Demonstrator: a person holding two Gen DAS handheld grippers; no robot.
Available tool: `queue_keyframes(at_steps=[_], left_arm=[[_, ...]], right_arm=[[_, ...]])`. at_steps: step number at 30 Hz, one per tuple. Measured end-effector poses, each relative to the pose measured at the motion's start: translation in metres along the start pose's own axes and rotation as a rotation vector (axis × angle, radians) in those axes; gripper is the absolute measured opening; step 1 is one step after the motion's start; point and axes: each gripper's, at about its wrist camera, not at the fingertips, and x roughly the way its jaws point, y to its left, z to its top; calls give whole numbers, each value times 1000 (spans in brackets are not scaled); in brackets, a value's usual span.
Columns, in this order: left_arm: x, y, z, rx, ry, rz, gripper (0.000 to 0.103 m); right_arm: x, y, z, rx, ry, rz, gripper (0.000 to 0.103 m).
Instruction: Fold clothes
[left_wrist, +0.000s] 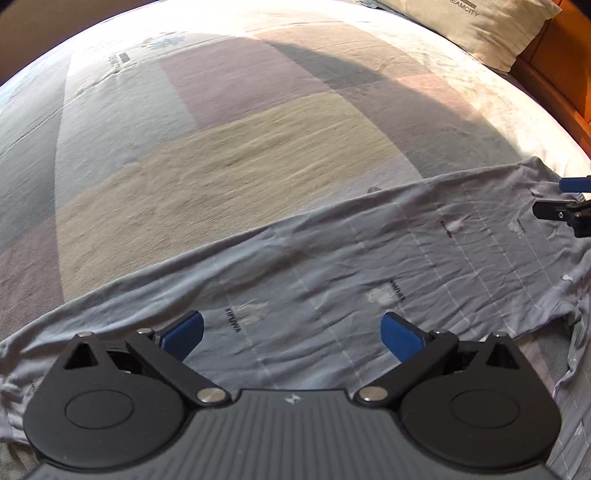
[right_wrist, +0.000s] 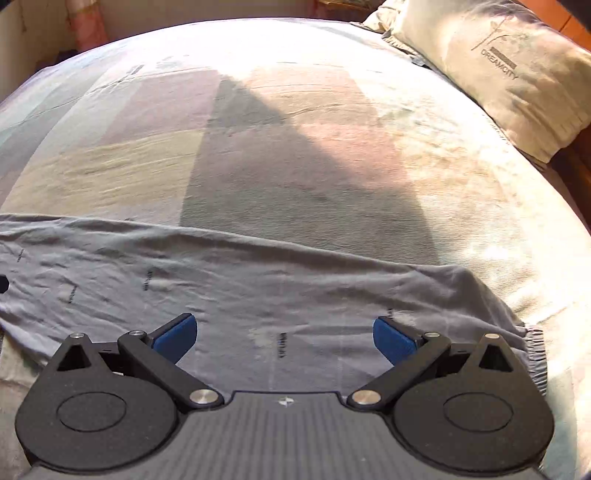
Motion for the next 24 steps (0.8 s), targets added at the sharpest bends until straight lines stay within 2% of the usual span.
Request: queue_keyframes(at_steps=[2, 4, 8, 10, 12, 17, 19, 21, 24], left_arm=[[10, -25, 12, -5, -13, -46, 102], [21, -48, 20, -4, -14, -56, 102], [44, -86, 29, 41, 4, -18, 102], [59, -90, 29, 37, 52, 26, 102], [63, -91, 29, 37, 47, 51, 103], [64, -89, 41, -19, 78, 89, 102], [60, -92, 43, -51, 84, 103, 102], [49, -104, 44, -42, 83, 85, 102], [33, -128, 35, 37, 95, 80, 102]], right_arm=[[4, -30, 0, 26, -17, -49, 103], [12, -56, -5, 50, -12, -82, 103], [36, -93, -14, 116, 0, -56, 103], [52, -105, -16, 146, 16, -30, 103], [58, -114, -14, 158, -17, -14, 103], [68, -127, 5, 96, -12, 30, 103], [62, -133, 10, 79, 11, 61, 103], [42, -135, 7, 67, 0, 97, 103], [9, -129, -11, 32, 17, 160, 103]])
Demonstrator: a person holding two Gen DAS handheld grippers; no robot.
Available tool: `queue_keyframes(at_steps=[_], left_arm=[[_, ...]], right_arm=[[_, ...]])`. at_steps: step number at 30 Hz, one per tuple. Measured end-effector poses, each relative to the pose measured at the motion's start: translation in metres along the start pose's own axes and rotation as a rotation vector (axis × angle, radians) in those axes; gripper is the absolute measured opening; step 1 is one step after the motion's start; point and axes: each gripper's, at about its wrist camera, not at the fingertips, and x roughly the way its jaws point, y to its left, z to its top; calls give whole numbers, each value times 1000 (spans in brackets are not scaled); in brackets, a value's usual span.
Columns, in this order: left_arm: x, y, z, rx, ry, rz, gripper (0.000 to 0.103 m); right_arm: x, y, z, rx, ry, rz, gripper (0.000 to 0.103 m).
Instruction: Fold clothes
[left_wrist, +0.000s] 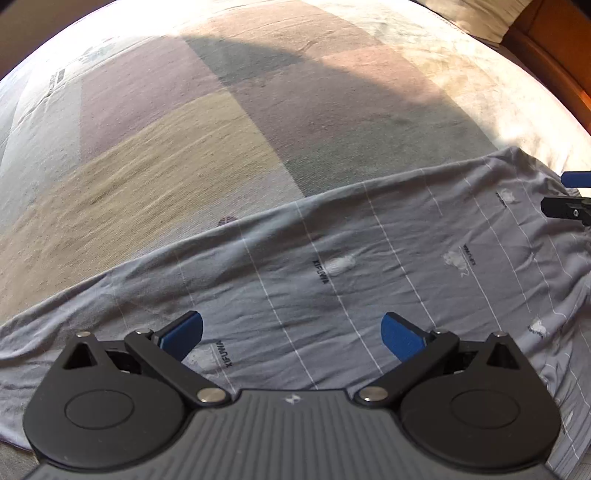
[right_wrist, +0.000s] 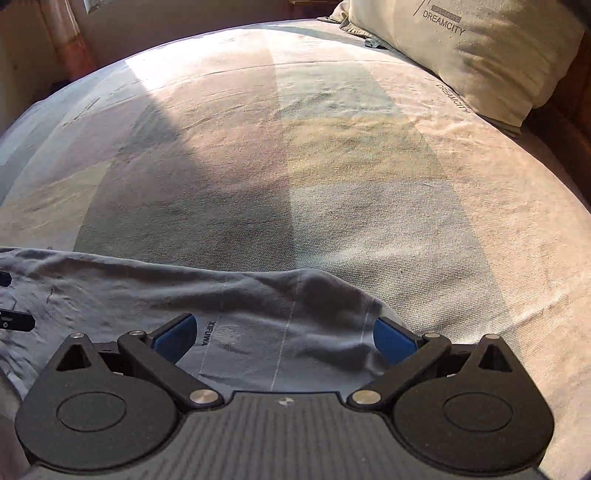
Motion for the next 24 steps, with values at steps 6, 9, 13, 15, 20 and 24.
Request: queue_keyframes(at_steps=[6, 9, 13, 15, 20, 24], left_arm=[[-28, -40, -35, 86, 15, -2, 102], [-29, -49, -56, 59, 66, -28, 102], [-32, -58, -80, 55, 94, -18, 102], [-34, -60, -89, 38, 99, -24, 102], [-45, -61, -103, 61, 80, -32, 102], [-59, -63, -121, 104, 58, -51, 102]], right_arm=[[-41, 45, -71, -157, 58, 98, 103], [-46, 72, -98, -216, 82, 164, 103], [-32, 106, -115, -342, 71, 130, 103], [-21, 117, -116, -415, 55, 97, 103], [-11, 119, -92, -458, 24, 81, 103], [-35, 113, -97, -453, 21, 92, 103]])
